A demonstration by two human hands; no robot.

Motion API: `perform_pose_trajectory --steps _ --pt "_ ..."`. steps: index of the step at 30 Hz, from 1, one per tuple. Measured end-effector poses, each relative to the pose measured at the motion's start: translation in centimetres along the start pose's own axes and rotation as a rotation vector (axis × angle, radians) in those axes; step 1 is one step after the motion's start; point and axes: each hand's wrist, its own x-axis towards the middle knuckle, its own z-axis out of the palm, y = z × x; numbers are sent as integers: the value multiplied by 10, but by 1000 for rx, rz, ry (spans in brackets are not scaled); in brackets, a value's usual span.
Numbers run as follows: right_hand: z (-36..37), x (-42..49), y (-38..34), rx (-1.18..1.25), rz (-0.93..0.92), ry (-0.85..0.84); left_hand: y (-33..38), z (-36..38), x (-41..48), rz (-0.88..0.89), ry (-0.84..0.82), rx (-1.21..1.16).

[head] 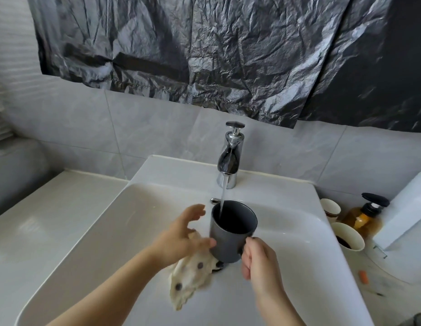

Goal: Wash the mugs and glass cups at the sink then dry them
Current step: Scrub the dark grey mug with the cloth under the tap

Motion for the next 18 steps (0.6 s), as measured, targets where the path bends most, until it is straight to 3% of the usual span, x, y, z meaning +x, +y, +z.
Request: perform_pose_trajectory --steps 2,7,12,18 --pt "8 1 -4 3 -2 -31 0 5 5 38 -51 0" --pt "21 5 -17 100 23 -84 0 9 18 94 -4 -264" --pt "21 11 -17 123 16 -100 0 9 25 88 71 -203" --pt "20 15 -3 76 -158 -50 -13 18 19 71 167 -350"
